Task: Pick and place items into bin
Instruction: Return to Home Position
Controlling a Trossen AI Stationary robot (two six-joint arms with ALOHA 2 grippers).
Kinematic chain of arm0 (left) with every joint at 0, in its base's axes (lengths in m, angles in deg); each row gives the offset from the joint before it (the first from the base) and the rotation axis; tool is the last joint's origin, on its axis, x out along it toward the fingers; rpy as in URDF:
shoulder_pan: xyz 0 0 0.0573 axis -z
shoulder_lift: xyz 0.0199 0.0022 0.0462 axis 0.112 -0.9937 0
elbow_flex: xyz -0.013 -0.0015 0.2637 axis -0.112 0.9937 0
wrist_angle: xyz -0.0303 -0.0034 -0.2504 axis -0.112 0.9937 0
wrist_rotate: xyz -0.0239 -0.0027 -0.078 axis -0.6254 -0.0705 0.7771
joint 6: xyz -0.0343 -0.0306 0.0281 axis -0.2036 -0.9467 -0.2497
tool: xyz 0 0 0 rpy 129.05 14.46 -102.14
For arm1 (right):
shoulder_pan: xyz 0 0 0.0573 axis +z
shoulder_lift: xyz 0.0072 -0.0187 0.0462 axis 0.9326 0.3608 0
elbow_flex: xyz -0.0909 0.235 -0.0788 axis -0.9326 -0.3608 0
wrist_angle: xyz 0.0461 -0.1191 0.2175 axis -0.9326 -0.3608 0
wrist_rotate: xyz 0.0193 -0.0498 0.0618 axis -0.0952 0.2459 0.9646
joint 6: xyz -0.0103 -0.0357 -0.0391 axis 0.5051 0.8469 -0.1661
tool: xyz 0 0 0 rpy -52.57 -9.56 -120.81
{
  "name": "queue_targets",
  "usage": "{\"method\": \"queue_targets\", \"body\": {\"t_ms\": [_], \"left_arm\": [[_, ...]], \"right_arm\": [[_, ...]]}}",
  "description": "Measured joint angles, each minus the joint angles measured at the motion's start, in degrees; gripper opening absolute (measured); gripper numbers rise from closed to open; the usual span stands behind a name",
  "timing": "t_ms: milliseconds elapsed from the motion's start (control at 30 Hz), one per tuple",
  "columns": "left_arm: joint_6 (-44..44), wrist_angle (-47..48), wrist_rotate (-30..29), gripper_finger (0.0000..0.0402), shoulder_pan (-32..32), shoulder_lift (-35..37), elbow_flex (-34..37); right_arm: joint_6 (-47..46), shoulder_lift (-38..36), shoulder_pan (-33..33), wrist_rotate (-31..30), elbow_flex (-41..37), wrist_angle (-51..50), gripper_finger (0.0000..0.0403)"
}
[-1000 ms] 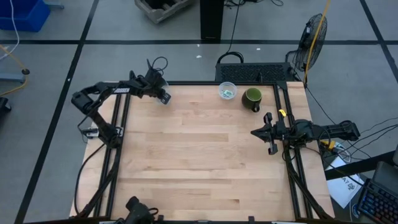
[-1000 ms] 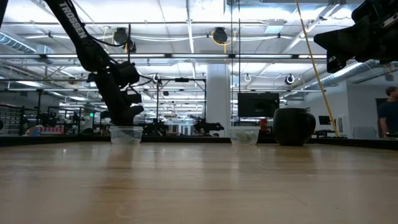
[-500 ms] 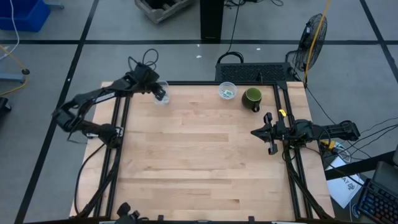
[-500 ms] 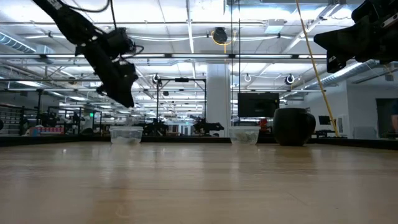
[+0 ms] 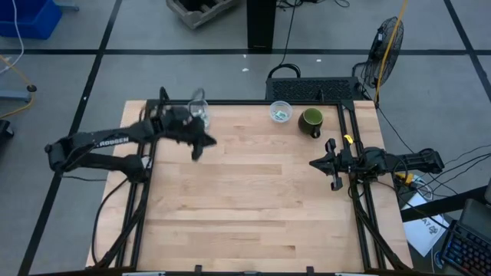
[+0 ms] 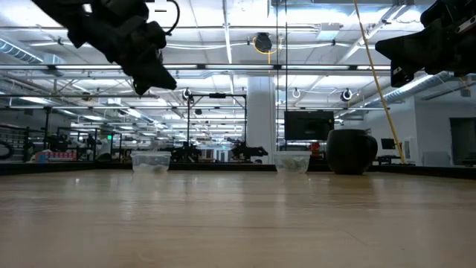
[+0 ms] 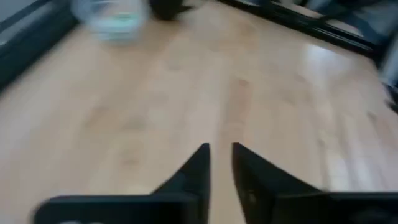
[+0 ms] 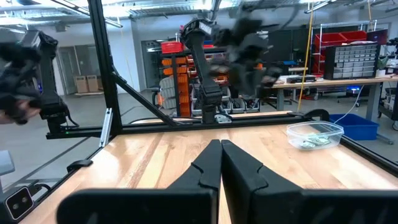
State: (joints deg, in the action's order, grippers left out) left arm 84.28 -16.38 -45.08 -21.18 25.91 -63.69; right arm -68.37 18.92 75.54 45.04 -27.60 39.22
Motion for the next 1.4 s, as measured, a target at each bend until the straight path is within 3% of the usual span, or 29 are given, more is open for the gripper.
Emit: {"method": "queue_targets", "body": {"t_ms": [133, 333, 467, 833, 1400], "left_arm": [[-3.96, -14.92, -3.63, 0.001, 11.58, 0.32, 8.81], [-10.42, -34.82, -13.11, 0.0004, 25.36, 0.37, 21.33], [-10.75, -40.28, -14.2, 0.0005, 31.8, 1.89, 26.93], [-8.64, -38.51, -15.26, 0.0007, 44.24, 17.39, 33.2], [-6.8, -9.95, -25.52, 0.0005, 52.24, 47.59, 33.41]], "right_arm": [[0.01, 0.01, 0.0, 0.0, -0.01, 0.0, 0.0004], [0.0, 0.0, -0.01, 0.0, 0.0, -0.01, 0.0004], [0.0, 0.02, 0.0, 0.0, -0.02, -0.01, 0.0004], [0.0, 0.0, 0.0, 0.0, 0.0, -0.15, 0.0004], [0.0, 0.01, 0.01, 0.0, 0.0, -0.09, 0.0004]]}}
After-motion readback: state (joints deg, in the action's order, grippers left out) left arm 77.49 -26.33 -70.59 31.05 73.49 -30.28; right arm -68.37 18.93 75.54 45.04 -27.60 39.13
